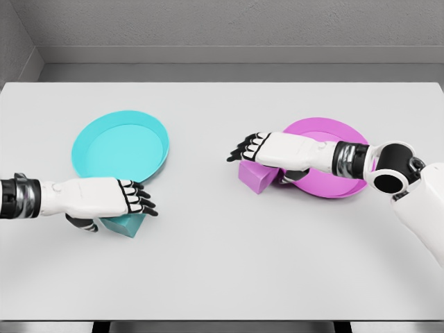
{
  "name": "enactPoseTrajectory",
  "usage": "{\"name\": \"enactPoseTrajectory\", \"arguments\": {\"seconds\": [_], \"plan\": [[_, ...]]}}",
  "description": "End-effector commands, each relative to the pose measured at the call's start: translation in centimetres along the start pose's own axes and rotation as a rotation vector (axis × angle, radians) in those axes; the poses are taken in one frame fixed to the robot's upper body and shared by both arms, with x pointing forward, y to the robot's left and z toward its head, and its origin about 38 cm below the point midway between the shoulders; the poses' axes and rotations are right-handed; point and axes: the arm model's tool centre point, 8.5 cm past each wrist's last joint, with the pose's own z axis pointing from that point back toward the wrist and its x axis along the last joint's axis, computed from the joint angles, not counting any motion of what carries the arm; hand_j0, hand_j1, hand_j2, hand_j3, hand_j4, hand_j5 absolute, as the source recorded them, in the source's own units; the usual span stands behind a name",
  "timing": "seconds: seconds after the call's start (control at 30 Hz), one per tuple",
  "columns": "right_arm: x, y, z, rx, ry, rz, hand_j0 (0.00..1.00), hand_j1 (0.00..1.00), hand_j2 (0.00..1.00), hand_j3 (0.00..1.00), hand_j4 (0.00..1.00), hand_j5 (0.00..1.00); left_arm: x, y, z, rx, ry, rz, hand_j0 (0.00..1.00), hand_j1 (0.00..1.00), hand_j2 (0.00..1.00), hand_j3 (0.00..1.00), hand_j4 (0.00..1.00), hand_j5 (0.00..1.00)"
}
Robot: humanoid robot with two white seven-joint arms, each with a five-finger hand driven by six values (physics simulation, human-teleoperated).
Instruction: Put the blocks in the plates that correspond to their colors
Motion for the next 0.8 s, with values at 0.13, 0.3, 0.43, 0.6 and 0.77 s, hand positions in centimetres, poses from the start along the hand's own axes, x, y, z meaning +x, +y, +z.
{"name": "enactPoseTrajectory", "arguments": {"seconds": [0.13,0.3,0.43,0.6,0.77], "plan": [[0.4,0.1,-1.1,-0.014,-0.017,-0.023,1.00,1.00,1.00,1.00,1.00,1.00,0.0,-0.1,0.0,-0.002,0.001,0.002,0.92,0.92,0.92,0.92,0.92,0.92],[-0.3,1.1,-1.1,0.008,-0.002,-0.052,1.00,1.00,1.00,1.00,1.00,1.00,0.0,-0.1,0.0,-0.006,0.004,-0.003,0.66,0.66,0.66,0.66,0.66,0.66],[-0.5,1.2,-1.1,0.013,0.003,-0.052,1.00,1.00,1.00,1.00,1.00,1.00,0.0,-0.2,0.0,-0.008,0.006,-0.004,0.47,0.47,0.47,0.47,0.47,0.47],[-0.6,1.3,-1.1,0.015,0.008,-0.054,1.00,1.00,1.00,1.00,1.00,1.00,-0.1,0.1,0.0,-0.003,0.007,-0.008,0.38,0.38,0.38,0.38,0.38,0.38],[-0.6,1.5,-1.0,0.024,-0.001,-0.034,0.86,0.86,0.86,0.86,0.86,0.86,-0.1,1.7,-0.3,0.052,-0.007,-0.017,0.36,0.36,0.36,0.36,0.36,0.36]]}}
